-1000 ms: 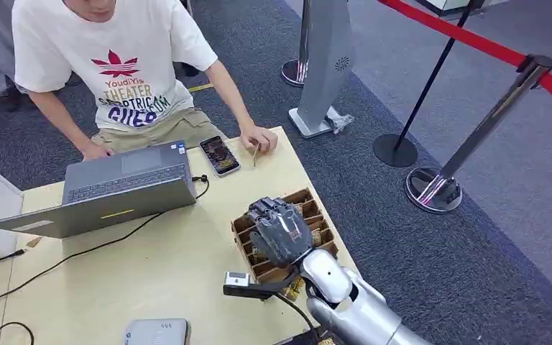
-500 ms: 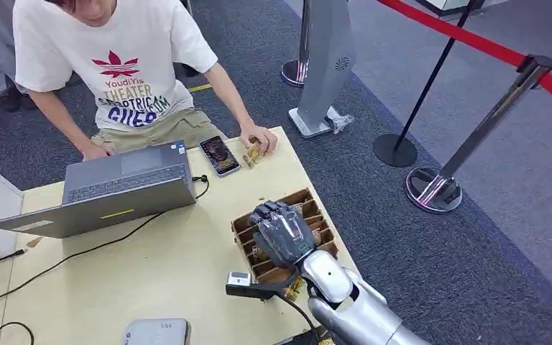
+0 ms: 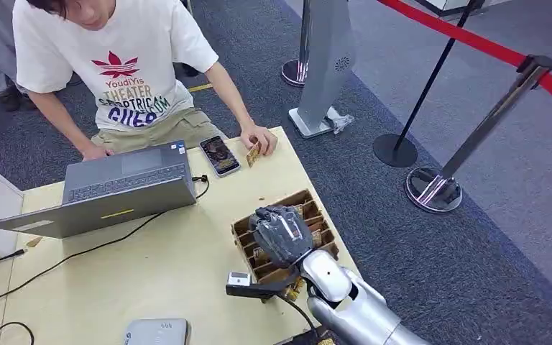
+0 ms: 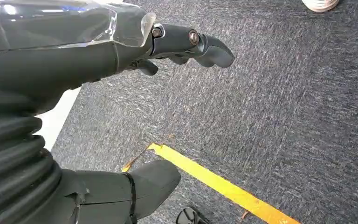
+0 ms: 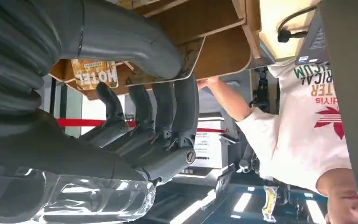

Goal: Pass the card to the sensor for recognition and then transmit it.

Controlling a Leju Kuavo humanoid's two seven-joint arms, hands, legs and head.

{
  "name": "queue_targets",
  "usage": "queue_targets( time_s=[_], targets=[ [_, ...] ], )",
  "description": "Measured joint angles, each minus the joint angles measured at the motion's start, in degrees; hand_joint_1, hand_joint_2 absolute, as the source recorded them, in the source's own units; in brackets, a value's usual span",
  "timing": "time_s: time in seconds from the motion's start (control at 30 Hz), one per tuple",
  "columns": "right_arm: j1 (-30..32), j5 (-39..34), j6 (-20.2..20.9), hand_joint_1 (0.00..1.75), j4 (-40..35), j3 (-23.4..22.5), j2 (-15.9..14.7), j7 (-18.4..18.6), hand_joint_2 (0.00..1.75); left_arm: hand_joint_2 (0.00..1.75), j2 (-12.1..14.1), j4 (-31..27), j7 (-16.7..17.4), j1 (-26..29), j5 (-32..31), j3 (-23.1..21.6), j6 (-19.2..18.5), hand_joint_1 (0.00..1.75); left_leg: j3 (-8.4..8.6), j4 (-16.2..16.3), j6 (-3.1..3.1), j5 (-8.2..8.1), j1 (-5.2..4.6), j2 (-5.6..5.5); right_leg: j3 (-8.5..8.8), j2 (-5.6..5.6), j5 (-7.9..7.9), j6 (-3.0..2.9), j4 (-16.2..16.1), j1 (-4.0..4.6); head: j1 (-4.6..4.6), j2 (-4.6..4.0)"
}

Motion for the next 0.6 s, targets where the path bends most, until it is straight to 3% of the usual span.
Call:
queue_targets(
  time_s=[0.6],
  targets=[
    [-0.31, 0.04, -0.11, 1.54, -0.42, -0.92, 0.46, -0.64, 1.75, 1.75, 0.09, 0.00, -0.31, -0.03, -1.14, -0.04, 0.00, 0.00, -0.01, 0.00, 0.00, 0.00, 0.00, 0.00, 0.01, 0.00, 0.00, 0.00, 0.00, 0.00, 0.02, 0.00]
  ],
)
